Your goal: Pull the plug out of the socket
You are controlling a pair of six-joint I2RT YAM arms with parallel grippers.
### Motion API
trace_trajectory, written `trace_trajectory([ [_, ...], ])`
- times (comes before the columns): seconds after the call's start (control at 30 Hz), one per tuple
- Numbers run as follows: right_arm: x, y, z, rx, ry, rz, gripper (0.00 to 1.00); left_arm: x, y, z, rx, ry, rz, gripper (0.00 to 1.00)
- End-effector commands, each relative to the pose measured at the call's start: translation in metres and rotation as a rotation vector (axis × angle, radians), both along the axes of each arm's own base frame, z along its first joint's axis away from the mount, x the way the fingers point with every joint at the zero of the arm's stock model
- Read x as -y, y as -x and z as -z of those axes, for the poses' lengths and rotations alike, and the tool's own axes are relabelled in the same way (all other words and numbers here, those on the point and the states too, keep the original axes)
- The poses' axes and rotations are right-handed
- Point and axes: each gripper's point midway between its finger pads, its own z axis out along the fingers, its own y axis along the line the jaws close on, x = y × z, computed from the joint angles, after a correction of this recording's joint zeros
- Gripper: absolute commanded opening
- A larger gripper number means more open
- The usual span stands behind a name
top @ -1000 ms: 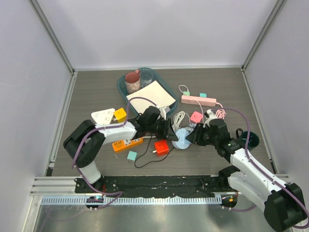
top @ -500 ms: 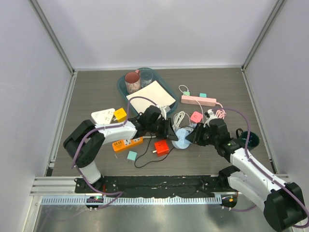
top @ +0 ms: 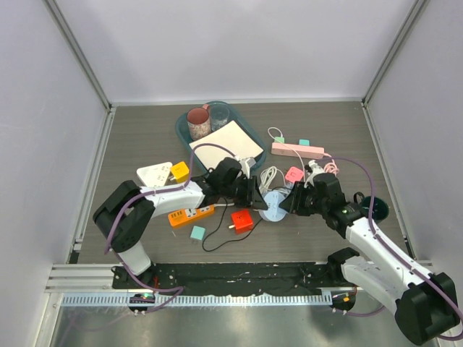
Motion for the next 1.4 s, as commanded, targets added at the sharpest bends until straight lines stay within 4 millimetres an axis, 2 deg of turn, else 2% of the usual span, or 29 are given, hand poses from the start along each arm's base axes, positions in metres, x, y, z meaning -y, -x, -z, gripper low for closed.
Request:
trace_trajectory([
  [0.0, -0.026, -0.019, -0.061, 0.17, -0.166, -0.053, 0.01, -0.042, -0.021, 0.045, 0.013, -0.232, -0.153, 0.0],
  [0.1, -0.036, -0.014, -0.066, 0.191, -0.205, -0.072, 0.01, -0.037, -0.024, 0.041, 0.019, -0.222, -0.156, 0.0],
  [0.17, -0.023, -0.024, -0.068, 0.249, -0.117, -0.009, 0.01, -0.037, -0.023, 0.041, 0.023, -0.237, -0.16, 0.0],
  [0.3, -0.007, -0.029, -0.094, 0.38, -0.066, 0.043, 0.01, -0.04, -0.025, 0.049, 0.021, -0.279, -0.173, 0.0],
  [0.37, -0.014, -0.02, -0.112, 0.451, -0.099, -0.029, 0.01, -0.042, -0.025, 0.054, 0.009, -0.295, -0.186, 0.0],
  [0.47, -0.022, -0.012, -0.123, 0.499, -0.156, -0.081, 0.01, -0.047, -0.027, 0.06, 0.009, -0.323, -0.207, 0.0],
  [0.57, -0.022, -0.008, -0.103, 0.436, -0.156, -0.079, 0.01, -0.048, -0.029, 0.059, 0.017, -0.326, -0.215, 0.0],
  [0.67, -0.025, -0.007, -0.092, 0.356, -0.169, -0.066, 0.01, -0.051, -0.03, 0.059, 0.028, -0.337, -0.217, 0.0],
  [0.73, -0.03, -0.004, -0.09, 0.311, -0.189, -0.081, 0.01, -0.053, -0.029, 0.059, 0.035, -0.339, -0.219, 0.0],
  [0.93, -0.022, -0.006, -0.079, 0.199, -0.112, -0.055, 0.01, -0.064, -0.03, 0.059, 0.062, -0.375, -0.239, 0.0],
  [1.03, -0.02, -0.007, -0.086, 0.205, -0.113, -0.058, 0.01, -0.068, -0.03, 0.059, 0.068, -0.388, -0.239, 0.0],
  [1.17, -0.02, -0.007, -0.105, 0.253, -0.126, -0.073, 0.01, -0.071, -0.026, 0.062, 0.064, -0.39, -0.241, 0.0],
  [1.37, -0.026, 0.0, -0.113, 0.302, -0.176, -0.118, 0.01, -0.072, -0.026, 0.061, 0.068, -0.388, -0.244, 0.0],
])
